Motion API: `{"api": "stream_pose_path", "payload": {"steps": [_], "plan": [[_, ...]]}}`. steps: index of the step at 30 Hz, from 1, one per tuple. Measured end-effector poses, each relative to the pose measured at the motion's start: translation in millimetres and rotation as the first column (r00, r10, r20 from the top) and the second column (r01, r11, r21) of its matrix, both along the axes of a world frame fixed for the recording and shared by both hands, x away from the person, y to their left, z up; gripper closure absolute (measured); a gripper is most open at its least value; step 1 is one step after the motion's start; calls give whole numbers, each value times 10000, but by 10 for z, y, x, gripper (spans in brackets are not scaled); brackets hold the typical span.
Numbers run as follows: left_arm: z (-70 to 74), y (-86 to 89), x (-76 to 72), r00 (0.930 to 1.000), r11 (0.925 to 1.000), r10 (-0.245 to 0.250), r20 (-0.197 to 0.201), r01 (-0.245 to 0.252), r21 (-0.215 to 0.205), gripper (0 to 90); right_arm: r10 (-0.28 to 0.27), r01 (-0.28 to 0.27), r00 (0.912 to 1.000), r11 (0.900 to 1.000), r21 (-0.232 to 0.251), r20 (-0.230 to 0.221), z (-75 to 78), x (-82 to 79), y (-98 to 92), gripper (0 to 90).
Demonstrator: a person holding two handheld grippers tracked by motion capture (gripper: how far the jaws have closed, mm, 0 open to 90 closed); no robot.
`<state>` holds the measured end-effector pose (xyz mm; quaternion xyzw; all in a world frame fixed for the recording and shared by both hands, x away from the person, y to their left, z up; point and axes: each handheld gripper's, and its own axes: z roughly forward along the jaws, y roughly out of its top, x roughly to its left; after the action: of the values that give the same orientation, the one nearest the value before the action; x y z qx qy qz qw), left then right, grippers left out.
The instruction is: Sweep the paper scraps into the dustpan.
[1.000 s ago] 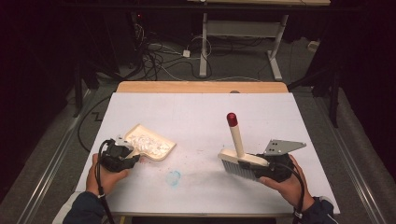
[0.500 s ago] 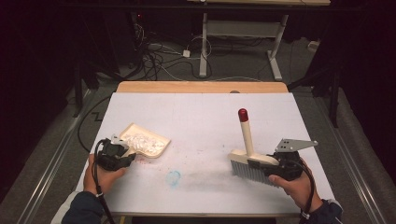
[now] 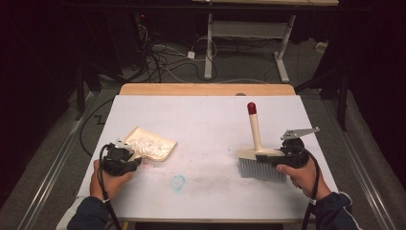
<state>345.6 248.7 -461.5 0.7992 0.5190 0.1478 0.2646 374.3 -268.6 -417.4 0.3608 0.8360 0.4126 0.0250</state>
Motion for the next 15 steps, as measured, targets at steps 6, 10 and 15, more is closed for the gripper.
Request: {"api": "stream_pose_path", "payload": {"steps": [6,10,15], "plan": [[-3,-97,24,9989,9989,474,59,-473,-57,632,-2,-6,9984,9999,-153,-564,-31,182,-29,656],[-21,-171,63,9981,9981,613,13,-613,32,632,29,-51,9968,9996,-280,-794,-33,290,-35,642],[-44,-211,73,9984,9984,568,20,-568,-38,616,-72,39,9946,9995,-326,-1037,-43,384,-61,601]]}}
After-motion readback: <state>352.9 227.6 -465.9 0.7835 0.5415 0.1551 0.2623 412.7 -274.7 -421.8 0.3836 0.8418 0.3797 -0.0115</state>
